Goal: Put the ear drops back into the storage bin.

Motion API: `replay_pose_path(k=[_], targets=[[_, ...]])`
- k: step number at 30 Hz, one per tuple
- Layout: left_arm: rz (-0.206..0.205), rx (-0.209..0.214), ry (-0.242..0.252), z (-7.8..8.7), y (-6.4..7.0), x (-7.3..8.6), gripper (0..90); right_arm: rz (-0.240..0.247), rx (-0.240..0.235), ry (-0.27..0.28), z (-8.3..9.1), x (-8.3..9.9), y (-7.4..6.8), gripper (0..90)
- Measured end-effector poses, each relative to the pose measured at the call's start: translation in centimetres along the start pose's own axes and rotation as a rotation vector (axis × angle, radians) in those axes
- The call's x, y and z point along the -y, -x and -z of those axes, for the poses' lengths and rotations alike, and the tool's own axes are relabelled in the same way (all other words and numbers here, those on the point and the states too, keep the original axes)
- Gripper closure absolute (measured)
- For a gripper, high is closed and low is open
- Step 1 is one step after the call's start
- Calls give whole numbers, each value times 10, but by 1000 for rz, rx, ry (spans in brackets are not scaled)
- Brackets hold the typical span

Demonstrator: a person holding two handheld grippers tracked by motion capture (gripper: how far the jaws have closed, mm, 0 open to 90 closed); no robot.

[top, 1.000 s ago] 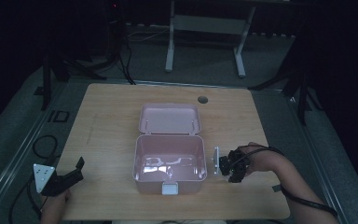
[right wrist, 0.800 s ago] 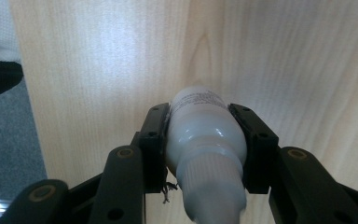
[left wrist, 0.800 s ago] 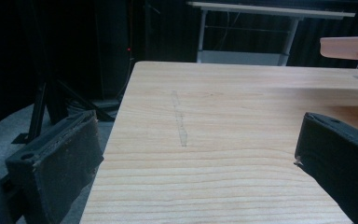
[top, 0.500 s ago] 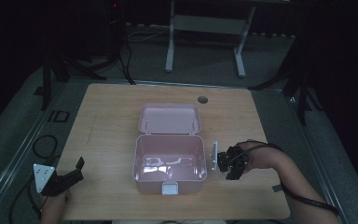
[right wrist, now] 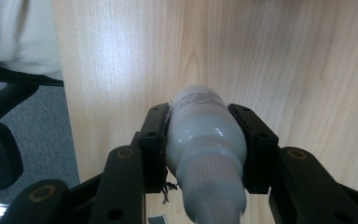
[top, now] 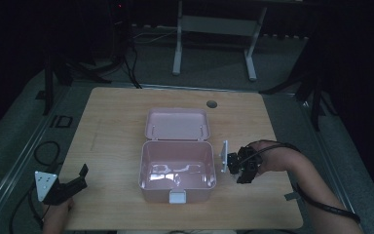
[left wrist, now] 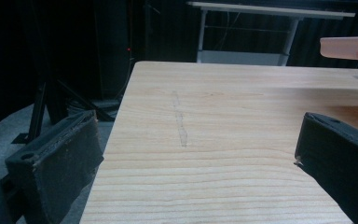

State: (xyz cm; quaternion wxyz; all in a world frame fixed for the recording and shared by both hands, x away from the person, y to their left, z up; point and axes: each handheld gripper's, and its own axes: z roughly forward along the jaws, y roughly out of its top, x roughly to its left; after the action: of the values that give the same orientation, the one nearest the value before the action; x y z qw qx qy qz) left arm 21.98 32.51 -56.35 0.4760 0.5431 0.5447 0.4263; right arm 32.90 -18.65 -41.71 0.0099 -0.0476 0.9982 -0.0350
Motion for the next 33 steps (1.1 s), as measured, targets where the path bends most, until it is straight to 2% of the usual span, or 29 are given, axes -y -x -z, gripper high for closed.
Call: replay_pose_path(k=[13, 19, 33], targets=[[-1, 1, 1, 0, 0, 0, 5, -30, 18, 2, 37, -4, 1, 598], [1, 1, 1, 0, 0, 0, 5, -45, 15, -13, 42, -6, 1, 598], [2, -1, -2, 0, 0, 0, 5, -24, 27, 8, 59, -23, 2, 598]])
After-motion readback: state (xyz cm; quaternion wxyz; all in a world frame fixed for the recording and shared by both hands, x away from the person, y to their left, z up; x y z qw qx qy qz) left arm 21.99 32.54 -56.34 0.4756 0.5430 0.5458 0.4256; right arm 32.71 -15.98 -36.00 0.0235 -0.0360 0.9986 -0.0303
